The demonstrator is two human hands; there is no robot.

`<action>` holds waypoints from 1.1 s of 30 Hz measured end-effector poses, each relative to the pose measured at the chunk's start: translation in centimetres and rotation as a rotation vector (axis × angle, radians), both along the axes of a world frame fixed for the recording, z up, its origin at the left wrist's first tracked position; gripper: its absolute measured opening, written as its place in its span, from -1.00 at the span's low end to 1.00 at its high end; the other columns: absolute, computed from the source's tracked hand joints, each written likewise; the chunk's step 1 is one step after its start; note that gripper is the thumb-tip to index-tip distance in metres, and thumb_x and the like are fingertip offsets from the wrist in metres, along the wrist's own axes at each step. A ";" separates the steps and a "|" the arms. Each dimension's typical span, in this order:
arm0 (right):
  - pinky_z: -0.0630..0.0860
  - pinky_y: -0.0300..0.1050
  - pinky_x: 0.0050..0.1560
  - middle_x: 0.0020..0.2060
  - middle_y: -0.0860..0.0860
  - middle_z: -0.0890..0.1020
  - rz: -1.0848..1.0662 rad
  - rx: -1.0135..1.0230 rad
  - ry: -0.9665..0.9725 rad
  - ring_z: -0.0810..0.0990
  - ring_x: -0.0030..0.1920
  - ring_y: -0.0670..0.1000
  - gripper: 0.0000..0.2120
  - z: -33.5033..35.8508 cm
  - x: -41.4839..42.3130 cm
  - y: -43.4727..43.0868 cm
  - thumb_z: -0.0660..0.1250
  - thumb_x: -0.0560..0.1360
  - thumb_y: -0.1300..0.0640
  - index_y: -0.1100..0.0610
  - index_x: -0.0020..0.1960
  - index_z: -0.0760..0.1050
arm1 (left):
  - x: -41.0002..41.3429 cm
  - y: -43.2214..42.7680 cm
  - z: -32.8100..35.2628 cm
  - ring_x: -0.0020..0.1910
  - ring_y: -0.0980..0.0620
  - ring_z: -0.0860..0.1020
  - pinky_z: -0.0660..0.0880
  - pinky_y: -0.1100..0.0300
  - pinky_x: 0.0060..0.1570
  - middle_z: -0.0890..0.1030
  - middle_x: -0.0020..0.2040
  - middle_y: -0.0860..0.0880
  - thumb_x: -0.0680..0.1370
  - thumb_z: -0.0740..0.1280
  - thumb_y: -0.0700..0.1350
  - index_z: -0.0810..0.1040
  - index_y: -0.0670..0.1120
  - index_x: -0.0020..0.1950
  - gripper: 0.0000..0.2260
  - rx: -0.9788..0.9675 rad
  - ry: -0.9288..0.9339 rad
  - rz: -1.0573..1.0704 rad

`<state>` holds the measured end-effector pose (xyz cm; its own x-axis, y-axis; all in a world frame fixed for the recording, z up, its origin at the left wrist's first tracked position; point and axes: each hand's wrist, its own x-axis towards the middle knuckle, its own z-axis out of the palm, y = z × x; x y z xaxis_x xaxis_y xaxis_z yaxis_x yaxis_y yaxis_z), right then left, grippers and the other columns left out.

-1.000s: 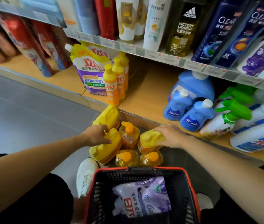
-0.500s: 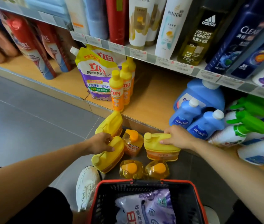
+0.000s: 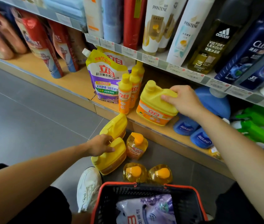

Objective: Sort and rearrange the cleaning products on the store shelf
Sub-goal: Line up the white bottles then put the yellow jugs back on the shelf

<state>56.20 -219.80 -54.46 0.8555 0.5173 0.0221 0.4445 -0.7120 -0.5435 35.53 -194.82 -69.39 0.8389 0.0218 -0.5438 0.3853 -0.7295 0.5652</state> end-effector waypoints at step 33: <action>0.50 0.22 0.30 0.34 0.09 0.56 -0.352 0.391 0.139 0.54 0.31 0.19 -0.31 -10.2 5.0 1.9 0.55 0.42 0.02 0.03 0.48 0.35 | 3.5 -0.1 18.1 -0.02 0.06 0.63 0.63 0.11 -0.07 0.71 -0.02 -0.02 0.42 0.43 0.17 0.69 -0.10 -0.05 -0.65 -0.175 -0.352 0.173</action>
